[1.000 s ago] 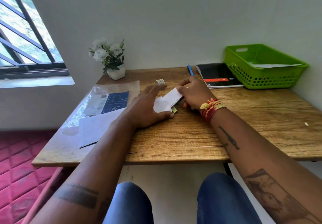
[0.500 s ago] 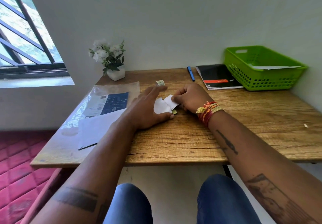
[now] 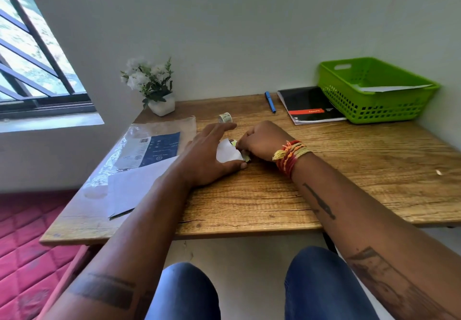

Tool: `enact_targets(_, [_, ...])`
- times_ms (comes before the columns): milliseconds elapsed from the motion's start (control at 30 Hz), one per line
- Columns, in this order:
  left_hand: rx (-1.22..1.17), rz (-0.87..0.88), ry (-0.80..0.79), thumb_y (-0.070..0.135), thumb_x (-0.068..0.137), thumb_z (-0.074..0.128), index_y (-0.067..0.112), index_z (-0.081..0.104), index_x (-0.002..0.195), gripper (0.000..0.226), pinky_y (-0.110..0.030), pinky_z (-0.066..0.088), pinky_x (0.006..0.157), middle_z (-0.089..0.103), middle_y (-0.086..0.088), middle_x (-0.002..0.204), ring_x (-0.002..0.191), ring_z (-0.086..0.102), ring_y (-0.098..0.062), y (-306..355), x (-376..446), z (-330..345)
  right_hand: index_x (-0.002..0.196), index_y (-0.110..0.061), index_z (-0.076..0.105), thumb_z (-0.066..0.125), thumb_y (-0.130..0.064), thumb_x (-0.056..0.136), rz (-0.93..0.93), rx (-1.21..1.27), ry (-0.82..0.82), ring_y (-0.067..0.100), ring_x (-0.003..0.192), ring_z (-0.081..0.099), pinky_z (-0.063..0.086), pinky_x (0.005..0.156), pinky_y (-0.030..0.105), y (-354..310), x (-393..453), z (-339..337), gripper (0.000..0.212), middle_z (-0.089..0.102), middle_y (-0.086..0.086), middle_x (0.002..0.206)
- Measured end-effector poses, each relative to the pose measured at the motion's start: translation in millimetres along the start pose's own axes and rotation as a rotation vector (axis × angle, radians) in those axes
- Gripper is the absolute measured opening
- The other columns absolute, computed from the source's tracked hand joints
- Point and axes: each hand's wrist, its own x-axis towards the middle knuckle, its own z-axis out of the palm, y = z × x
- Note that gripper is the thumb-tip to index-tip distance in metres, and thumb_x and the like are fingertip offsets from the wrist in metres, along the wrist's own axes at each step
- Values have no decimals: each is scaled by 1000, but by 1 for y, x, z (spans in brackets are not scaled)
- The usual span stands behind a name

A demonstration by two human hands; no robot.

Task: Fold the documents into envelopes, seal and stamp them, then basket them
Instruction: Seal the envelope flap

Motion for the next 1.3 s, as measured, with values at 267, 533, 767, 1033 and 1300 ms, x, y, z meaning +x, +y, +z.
enact_targets(267, [-4, 1, 15, 75, 73, 75, 48, 30, 151, 95, -50, 46, 107, 36, 6, 159, 134, 48, -22, 1, -1, 1, 106, -7, 76, 48, -18, 94, 207, 452, -320, 8, 40, 33, 25, 36, 17, 10, 9, -23, 32, 51, -2, 58])
enact_targets(533, [-18, -29, -8, 75, 79, 69, 49, 36, 148, 82, -45, 41, 111, 36, 8, 159, 137, 43, -16, 2, 0, 1, 101, -7, 76, 58, -24, 94, 204, 374, -74, 14, 45, 49, 40, 40, 23, 14, 18, -21, 26, 68, 5, 71])
enact_targets(767, [142, -143, 102, 27, 101, 56, 37, 57, 132, 33, -48, 39, 113, 54, 2, 144, 132, 48, -23, 2, 3, 1, 90, -10, 77, 61, -25, 96, 63, 79, 84, 18, 70, 71, 59, 70, 32, 16, 20, -11, 24, 77, 6, 84])
enact_targets(1033, [65, -207, 165, 28, 95, 64, 32, 53, 136, 42, -52, 46, 107, 64, 3, 124, 120, 56, -22, 5, 4, 5, 87, -11, 76, 66, -47, 89, -26, -94, 76, 26, 84, 70, 53, 70, 35, 2, 15, 12, 37, 73, 9, 84])
enact_targets(1300, [-73, -265, 292, 12, 93, 59, 34, 61, 122, 37, -47, 54, 93, 69, 10, 97, 97, 64, -16, 2, 10, 8, 98, -19, 75, 71, -36, 90, -139, 4, 92, 14, 89, 64, 53, 75, 30, 8, 13, 12, 19, 70, -4, 92])
